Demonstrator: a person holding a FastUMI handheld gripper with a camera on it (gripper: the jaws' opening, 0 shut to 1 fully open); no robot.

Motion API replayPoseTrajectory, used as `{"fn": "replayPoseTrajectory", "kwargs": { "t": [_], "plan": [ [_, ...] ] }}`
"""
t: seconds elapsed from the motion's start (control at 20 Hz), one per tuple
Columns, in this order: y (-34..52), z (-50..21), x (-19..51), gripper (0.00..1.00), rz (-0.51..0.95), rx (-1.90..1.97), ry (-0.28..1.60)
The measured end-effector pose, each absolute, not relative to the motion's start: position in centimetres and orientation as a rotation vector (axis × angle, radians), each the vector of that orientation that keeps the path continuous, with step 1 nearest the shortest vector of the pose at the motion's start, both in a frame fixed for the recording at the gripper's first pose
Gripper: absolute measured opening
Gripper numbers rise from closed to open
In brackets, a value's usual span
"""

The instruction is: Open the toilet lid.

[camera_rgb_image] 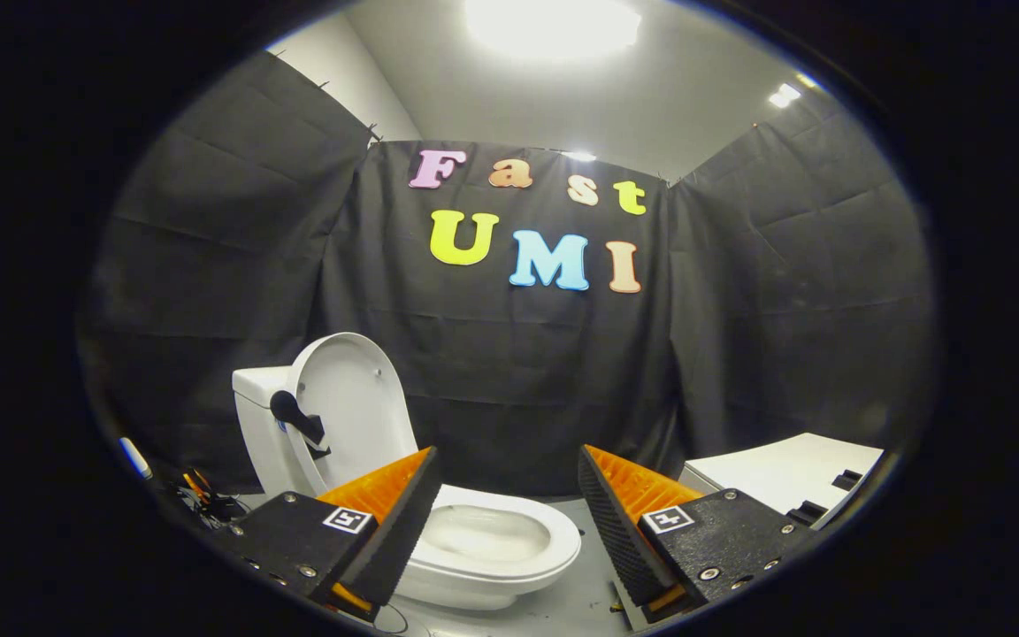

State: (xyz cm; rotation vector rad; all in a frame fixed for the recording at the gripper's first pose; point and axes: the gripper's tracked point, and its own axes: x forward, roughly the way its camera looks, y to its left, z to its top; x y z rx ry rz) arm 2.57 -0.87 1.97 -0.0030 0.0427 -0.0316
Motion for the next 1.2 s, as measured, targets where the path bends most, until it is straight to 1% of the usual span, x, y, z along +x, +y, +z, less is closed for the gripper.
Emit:
{"fn": "replayPoseTrajectory", "kwargs": {
  "t": [0.15, 0.35, 1.2],
  "plan": [
    [-1.5, 0.8, 1.6, 0.95, -0.055, 0.027, 0.017],
    [-1.9, -0.9, 1.6, 0.95, -0.061, 0.038, 0.058],
    [-0.6, 0.4, 1.8, 0.95, -0.023, 0.04, 0.052]
  ]
}}
